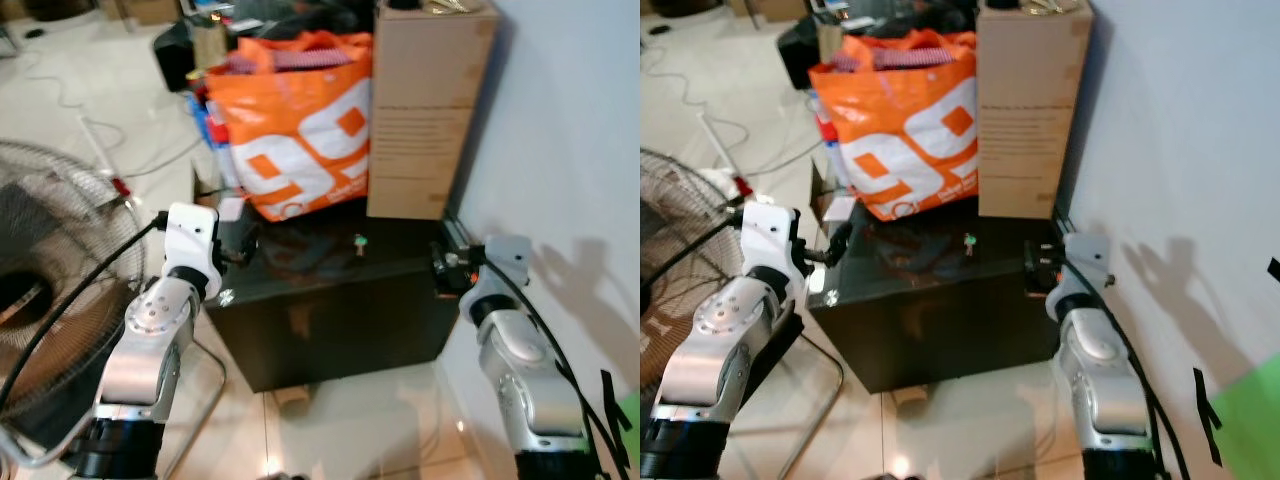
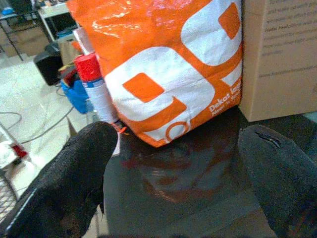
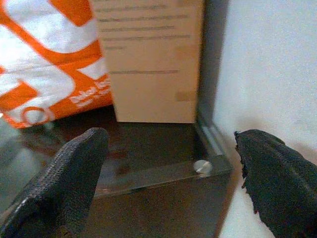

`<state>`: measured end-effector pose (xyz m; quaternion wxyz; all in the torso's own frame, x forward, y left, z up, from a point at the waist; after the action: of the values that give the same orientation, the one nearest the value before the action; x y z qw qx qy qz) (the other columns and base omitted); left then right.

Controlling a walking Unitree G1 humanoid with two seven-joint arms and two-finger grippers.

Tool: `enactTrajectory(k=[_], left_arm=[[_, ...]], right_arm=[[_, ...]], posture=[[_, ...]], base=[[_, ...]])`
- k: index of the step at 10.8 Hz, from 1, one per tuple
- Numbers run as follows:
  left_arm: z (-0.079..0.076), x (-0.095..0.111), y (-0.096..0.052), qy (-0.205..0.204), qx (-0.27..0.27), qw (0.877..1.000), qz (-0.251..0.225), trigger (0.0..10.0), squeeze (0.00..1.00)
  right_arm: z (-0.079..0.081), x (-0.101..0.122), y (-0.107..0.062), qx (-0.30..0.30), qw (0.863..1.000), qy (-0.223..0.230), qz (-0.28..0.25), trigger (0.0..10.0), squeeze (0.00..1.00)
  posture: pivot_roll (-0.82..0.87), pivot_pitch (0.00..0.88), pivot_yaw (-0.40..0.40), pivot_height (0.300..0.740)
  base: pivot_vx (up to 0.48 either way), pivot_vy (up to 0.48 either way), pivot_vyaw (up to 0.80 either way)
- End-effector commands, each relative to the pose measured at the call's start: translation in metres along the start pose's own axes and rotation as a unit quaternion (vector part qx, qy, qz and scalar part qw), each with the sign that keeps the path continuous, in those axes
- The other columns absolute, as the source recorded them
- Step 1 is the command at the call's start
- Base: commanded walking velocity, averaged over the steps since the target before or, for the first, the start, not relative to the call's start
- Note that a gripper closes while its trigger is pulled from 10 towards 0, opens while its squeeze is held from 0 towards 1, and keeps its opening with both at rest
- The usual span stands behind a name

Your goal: Hang keys on a hook

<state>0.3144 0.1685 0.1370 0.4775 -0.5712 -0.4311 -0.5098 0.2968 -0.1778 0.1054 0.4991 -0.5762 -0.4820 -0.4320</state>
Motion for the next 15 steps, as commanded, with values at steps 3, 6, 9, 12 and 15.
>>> enactTrajectory(k=[3, 6, 9, 12, 15], left_arm=[[0.0061, 0.0030, -0.0009, 0.005, 0.006, 1.000, -0.003, 10.0, 0.00], [0.0066, 0.0026, -0.0012, 0.003, 0.005, 1.000, -0.002, 10.0, 0.00], [0.0061, 0.0027, -0.0007, 0.001, 0.005, 1.000, -0.002, 10.0, 0.00], [0.0055, 0.0022, 0.0003, -0.001, 0.005, 1.000, -0.003, 10.0, 0.00], [0.0051, 0.0015, 0.0006, -0.003, 0.009, 1.000, -0.005, 10.0, 0.00]], right_arm=[[0.0026, -0.0013, 0.0010, -0.002, 1.000, -0.004, 0.003, 10.0, 1.00], [0.0013, -0.0023, 0.0014, -0.007, 1.000, -0.009, 0.004, 10.0, 1.00], [-0.0003, -0.0020, 0.0019, -0.010, 1.000, -0.013, 0.003, 10.0, 1.00], [-0.0029, -0.0011, 0.0034, -0.013, 1.000, -0.021, 0.002, 10.0, 1.00], [-0.0040, 0.0015, 0.0066, -0.010, 1.000, -0.029, -0.002, 10.0, 1.00]], posture=[[-0.08, 0.000, 0.103, 0.740], [-0.08, 0.000, 0.105, 0.740], [-0.09, 0.000, 0.105, 0.740], [-0.09, 0.000, 0.097, 0.740], [-0.08, 0.000, 0.088, 0.740]], base=[[0.328, 0.000, 0.00], [0.363, 0.000, 0.00], [0.361, 0.000, 0.00], [0.370, 0.000, 0.00], [0.393, 0.000, 0.00]])
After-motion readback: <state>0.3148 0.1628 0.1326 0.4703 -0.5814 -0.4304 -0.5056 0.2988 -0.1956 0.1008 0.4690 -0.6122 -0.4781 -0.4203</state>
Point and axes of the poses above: a point about 5 cm out from each wrist's last joint towards the gripper, its own y axis pointing out of the wrist towards the gripper, its own x axis along the axis of the wrist's last joint, z = x × y, the point moved 2 cm from there along y, pointing out of the wrist towards the gripper, and after that the axes turned 8 degrees about -y, right-handed, at the moved point
